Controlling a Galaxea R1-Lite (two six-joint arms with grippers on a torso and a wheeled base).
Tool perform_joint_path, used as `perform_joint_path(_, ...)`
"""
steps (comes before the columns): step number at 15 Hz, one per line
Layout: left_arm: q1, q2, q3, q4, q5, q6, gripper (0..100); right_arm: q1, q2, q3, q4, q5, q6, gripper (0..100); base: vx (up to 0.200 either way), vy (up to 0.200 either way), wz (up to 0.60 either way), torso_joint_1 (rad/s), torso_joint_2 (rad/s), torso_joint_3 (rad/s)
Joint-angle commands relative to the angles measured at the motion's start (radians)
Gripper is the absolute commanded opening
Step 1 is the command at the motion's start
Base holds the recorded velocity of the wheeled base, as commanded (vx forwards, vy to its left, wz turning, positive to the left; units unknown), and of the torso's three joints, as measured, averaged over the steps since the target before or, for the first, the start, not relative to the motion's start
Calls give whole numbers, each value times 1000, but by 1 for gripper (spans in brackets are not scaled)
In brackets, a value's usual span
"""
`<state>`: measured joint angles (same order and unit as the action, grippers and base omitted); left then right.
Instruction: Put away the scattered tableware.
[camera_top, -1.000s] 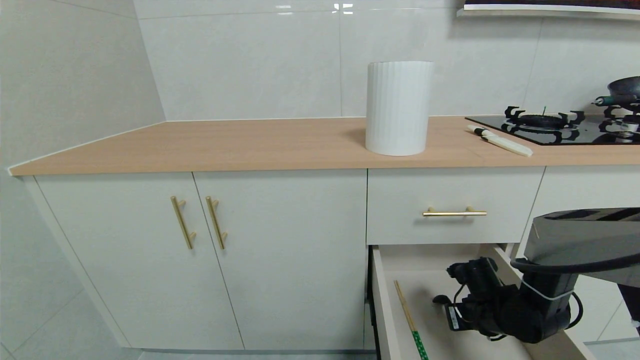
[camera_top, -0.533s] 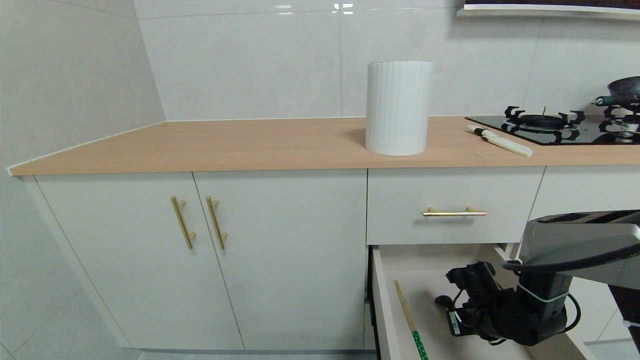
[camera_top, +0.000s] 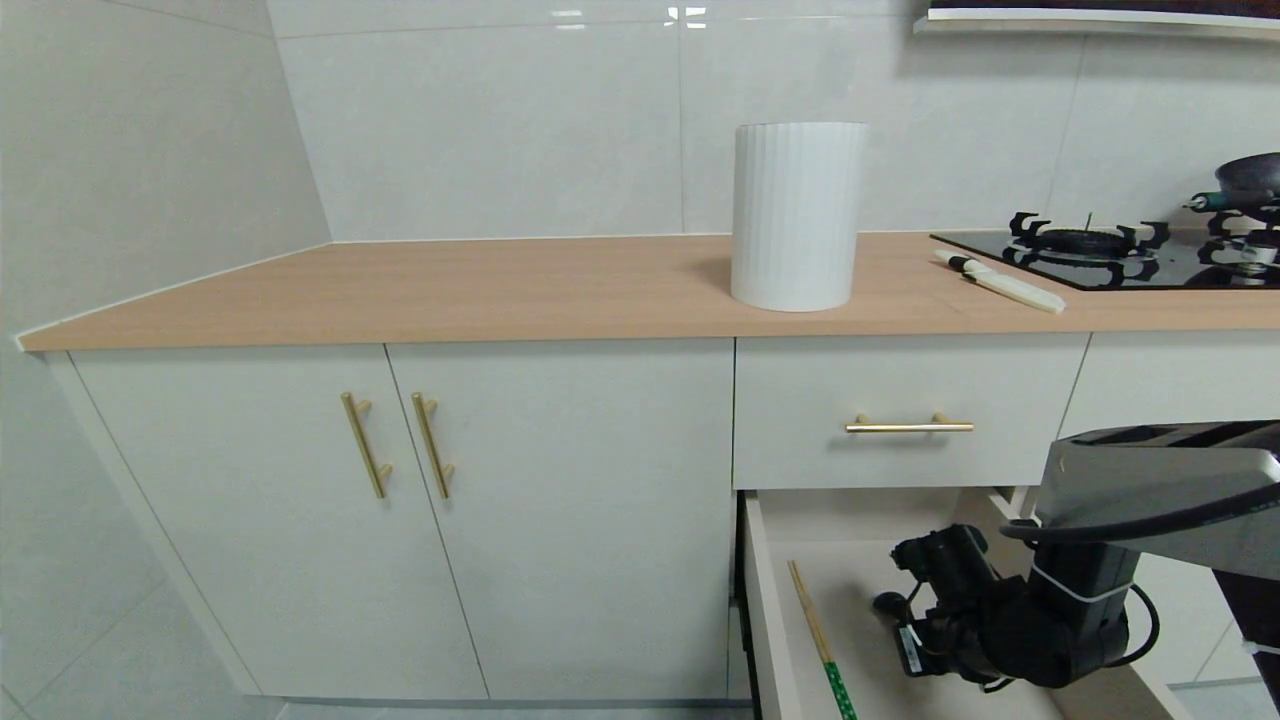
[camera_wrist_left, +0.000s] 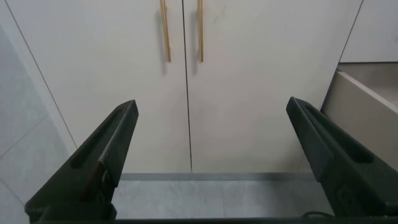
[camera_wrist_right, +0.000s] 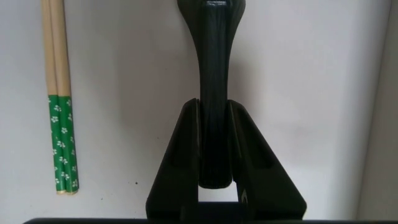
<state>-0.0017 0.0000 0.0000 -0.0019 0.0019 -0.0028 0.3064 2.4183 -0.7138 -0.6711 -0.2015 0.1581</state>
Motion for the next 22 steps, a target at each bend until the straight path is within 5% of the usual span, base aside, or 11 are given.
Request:
perform_joint_path(1,0,0,0,0,1,0,100,0,-2,-3,1,-1,0,0,0,0,0,0,0,0)
perform_joint_path(4,0,0,0,-1,0,0,100,2,-4,-6,10,-4,0,0,0,0,0,0,0,0)
perform_joint_path(5,0,0,0,0,1,0,100,2,-4,-4,10,-4,0,100,0,0,0,0,0,0)
perform_joint_path(16,0,0,0,0,0,0,100,2,-31,8,-4,-6,15,100,0,0,0,0,0,0)
perform_joint_path(22,0,0,0,-1,0,0,100,8,-519,128,120,5,44,100,0,0,0,0,0,0)
